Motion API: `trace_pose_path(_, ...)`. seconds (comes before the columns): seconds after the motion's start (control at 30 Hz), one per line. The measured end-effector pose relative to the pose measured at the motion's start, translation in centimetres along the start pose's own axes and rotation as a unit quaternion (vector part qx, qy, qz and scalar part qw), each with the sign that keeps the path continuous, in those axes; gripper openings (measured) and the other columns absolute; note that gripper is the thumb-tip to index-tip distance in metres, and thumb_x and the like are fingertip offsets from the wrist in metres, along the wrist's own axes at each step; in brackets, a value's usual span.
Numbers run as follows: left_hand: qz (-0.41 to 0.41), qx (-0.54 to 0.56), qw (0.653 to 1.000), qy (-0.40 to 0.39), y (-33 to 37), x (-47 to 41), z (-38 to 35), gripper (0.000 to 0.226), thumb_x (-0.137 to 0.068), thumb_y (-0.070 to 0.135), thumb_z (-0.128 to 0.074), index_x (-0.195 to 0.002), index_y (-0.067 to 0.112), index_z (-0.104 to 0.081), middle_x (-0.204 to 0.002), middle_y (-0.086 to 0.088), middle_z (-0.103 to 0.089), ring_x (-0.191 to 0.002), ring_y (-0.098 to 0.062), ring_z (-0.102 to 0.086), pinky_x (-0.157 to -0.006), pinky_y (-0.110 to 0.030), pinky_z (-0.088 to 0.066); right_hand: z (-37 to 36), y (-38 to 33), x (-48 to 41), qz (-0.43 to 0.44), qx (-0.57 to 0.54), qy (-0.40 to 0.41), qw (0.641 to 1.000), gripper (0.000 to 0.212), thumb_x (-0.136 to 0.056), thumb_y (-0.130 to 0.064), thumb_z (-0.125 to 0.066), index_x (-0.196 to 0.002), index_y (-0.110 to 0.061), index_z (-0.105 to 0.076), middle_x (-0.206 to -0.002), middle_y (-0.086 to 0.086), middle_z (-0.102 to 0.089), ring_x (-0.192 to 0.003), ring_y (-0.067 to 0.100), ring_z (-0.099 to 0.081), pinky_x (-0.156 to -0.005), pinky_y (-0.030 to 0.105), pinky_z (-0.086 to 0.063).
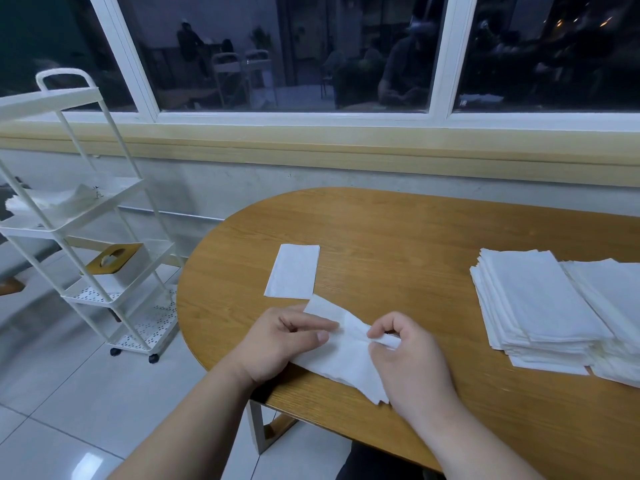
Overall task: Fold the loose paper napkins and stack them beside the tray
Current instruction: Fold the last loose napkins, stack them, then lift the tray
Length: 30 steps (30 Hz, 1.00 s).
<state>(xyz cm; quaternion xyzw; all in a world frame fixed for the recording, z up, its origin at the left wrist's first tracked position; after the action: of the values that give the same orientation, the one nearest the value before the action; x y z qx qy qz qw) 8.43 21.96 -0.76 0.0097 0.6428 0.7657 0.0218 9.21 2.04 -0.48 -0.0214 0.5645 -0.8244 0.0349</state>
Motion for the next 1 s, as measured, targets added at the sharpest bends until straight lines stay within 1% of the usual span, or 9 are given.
trace_pose_path(0.13,0.021,-0.063,0.998,0.001,-0.3,-0.1,-0.2,0.034,-0.089,-0.004,-0.068,-0.094,0.027,-0.082,-0.087,0.016,-0.072,-0.087,-0.004,-0.068,-0.077,-0.018,-0.050,0.1,-0.1,0.0,0.057,0.076,-0.010,0.995,0.035,-0.086,0.003,-0.055,-0.078,-0.031,-0.059,-0.090,-0.015,-0.059,-0.054,0.002,-0.051,-0.048,0.015,-0.033)
trace_pose_path(0.23,0.027,-0.104,0.994,0.001,-0.6,0.0,-0.1,0.031,-0.085,0.009,-0.067,-0.096,0.035,-0.081,-0.084,0.008,-0.069,-0.080,-0.014,-0.064,-0.076,-0.028,-0.049,0.5,-0.1,-0.5,0.104,0.153,-0.005,0.983,0.034,-0.085,0.000,-0.057,-0.080,-0.034,-0.058,-0.098,-0.022,-0.055,-0.077,0.001,-0.055,-0.063,0.017,-0.042)
trace_pose_path(0.33,0.030,-0.103,0.994,0.019,-0.7,-0.2,0.1,0.035,-0.088,0.001,-0.061,-0.098,0.028,-0.080,-0.070,0.017,-0.065,-0.067,-0.002,-0.058,-0.066,-0.015,-0.043,0.9,-0.8,-1.6,0.139,0.192,0.010,0.971,0.026,-0.084,-0.006,-0.059,-0.085,-0.031,-0.061,-0.101,-0.022,-0.052,-0.099,0.002,-0.048,-0.082,0.023,-0.044)
trace_pose_path(0.4,0.030,-0.103,0.994,0.031,-0.6,-0.1,0.1,0.039,-0.089,-0.010,-0.055,-0.099,0.020,-0.078,-0.064,0.024,-0.065,-0.060,0.007,-0.057,-0.060,-0.008,-0.039,0.7,-1.4,-3.1,0.129,0.186,-0.003,0.974,0.020,-0.086,-0.012,-0.060,-0.087,-0.032,-0.062,-0.101,-0.021,-0.053,-0.099,0.005,-0.049,-0.082,0.023,-0.042)
trace_pose_path(0.53,0.025,-0.081,0.995,0.052,-0.5,0.1,0.4,0.043,-0.085,-0.016,-0.051,-0.097,0.015,-0.079,-0.067,0.025,-0.067,-0.059,0.007,-0.056,-0.058,-0.007,-0.038,-1.8,-2.6,-8.2,0.080,0.213,-0.046,0.973,0.008,-0.087,-0.029,-0.060,-0.080,-0.030,-0.064,-0.093,-0.015,-0.060,-0.092,0.011,-0.057,-0.079,0.030,-0.046)
trace_pose_path(0.7,0.010,-0.077,0.995,0.062,-0.4,0.2,0.6,0.041,-0.068,0.005,-0.051,-0.090,0.022,-0.081,-0.070,0.019,-0.064,-0.063,-0.003,-0.055,-0.059,-0.015,-0.040,-6.7,-4.7,-12.5,0.078,0.295,-0.101,0.947,0.029,-0.083,-0.046,-0.064,-0.075,-0.018,-0.065,-0.082,-0.002,-0.069,-0.084,0.023,-0.062,-0.076,0.041,-0.055)
trace_pose_path(0.83,0.009,-0.077,0.995,0.055,-0.6,0.1,0.6,0.041,-0.065,0.008,-0.049,-0.086,0.025,-0.081,-0.064,0.016,-0.055,-0.056,-0.005,-0.046,-0.055,-0.018,-0.034,-10.4,-4.6,-14.4,0.067,0.411,-0.148,0.897,0.050,-0.064,-0.071,-0.054,-0.081,-0.025,-0.060,-0.089,-0.003,-0.065,-0.093,0.029,-0.057,-0.079,0.041,-0.052)
trace_pose_path(0.93,0.008,-0.083,0.995,0.051,-0.6,0.1,0.8,0.041,-0.065,0.009,-0.049,-0.085,0.029,-0.079,-0.070,0.002,-0.054,-0.058,-0.012,-0.045,-0.056,-0.025,-0.034,-10.3,-4.7,-15.1,0.066,0.413,-0.158,0.895,0.043,-0.073,-0.056,-0.066,-0.063,-0.020,-0.045,-0.065,-0.003,-0.047,-0.075,0.029,-0.047,-0.057,0.032,-0.038)
trace_pose_path(1.0,0.004,-0.089,0.995,0.048,-0.6,0.1,0.9,0.040,-0.066,0.010,-0.049,-0.085,0.029,-0.079,-0.072,-0.002,-0.056,-0.057,-0.013,-0.046,-0.054,-0.025,-0.034,-9.0,-4.8,-15.2,0.055,0.404,-0.162,0.899,0.034,-0.081,-0.042,-0.069,-0.064,-0.017,-0.052,-0.065,-0.002,-0.049,-0.070,0.026,-0.049,-0.053,0.031,-0.035)
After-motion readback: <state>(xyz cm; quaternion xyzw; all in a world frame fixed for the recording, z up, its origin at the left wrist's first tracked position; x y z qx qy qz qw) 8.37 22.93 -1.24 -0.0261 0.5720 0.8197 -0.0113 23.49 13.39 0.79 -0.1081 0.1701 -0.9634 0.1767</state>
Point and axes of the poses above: each hand's wrist, its own x-axis away from the middle knuckle, its own z-axis out of the back of the hand, y = z × x, the point moved 4 cm from there along -x, towards the middle knuckle
